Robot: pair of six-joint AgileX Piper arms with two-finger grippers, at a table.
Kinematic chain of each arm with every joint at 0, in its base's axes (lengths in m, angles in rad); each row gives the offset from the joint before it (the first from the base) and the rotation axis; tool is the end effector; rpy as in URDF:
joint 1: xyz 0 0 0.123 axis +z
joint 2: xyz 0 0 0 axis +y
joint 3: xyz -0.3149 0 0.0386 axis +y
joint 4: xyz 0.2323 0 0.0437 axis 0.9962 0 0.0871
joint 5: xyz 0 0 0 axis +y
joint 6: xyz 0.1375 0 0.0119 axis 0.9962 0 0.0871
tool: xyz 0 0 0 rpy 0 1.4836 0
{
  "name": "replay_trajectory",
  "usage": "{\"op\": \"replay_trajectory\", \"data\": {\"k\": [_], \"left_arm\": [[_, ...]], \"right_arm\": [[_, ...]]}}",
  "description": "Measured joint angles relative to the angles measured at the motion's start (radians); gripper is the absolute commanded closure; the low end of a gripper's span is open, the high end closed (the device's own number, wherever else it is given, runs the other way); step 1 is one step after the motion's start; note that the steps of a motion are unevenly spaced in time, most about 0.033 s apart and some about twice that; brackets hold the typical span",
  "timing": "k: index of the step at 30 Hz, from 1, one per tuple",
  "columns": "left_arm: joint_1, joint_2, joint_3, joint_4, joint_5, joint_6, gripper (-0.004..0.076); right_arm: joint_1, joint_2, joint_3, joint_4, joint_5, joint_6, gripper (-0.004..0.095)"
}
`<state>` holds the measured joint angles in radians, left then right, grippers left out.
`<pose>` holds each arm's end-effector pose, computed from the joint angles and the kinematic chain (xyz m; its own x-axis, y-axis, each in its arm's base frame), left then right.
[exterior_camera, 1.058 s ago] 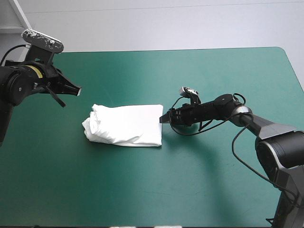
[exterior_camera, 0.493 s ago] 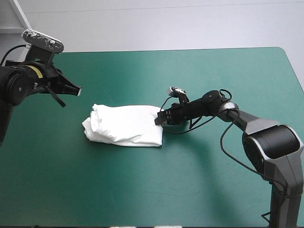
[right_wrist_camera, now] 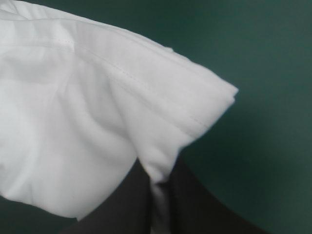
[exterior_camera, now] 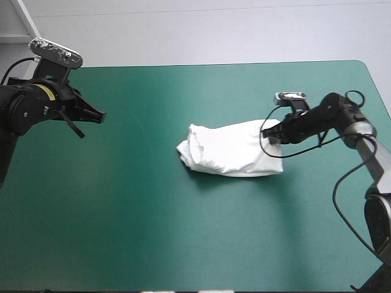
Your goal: Fold the cloth
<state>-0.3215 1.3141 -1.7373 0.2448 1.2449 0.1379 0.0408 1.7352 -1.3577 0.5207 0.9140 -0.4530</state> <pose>0.2488 -0.0495 0.4834 -0.5832 0.4158 -0.6978 0.2770 0.9094 0.3103 0.3726 0.0697 0.2673 -0.8758 -0.1424 -0.4611 -0.3074 0.9011 0.3057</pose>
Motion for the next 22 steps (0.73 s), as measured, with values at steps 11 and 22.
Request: {"op": "replay_trajectory", "data": {"k": [11,22], "left_arm": [[0.000,0.000,0.000,-0.009,0.000,0.052,0.0705],[0.000,0.010,0.000,-0.041,0.000,0.060,0.0705]], "right_arm": [[-0.291,-0.065,0.000,-0.410,0.048,0.195,0.0905],[-0.336,-0.066,0.000,-0.570,0.053,0.314,0.0788]]}}
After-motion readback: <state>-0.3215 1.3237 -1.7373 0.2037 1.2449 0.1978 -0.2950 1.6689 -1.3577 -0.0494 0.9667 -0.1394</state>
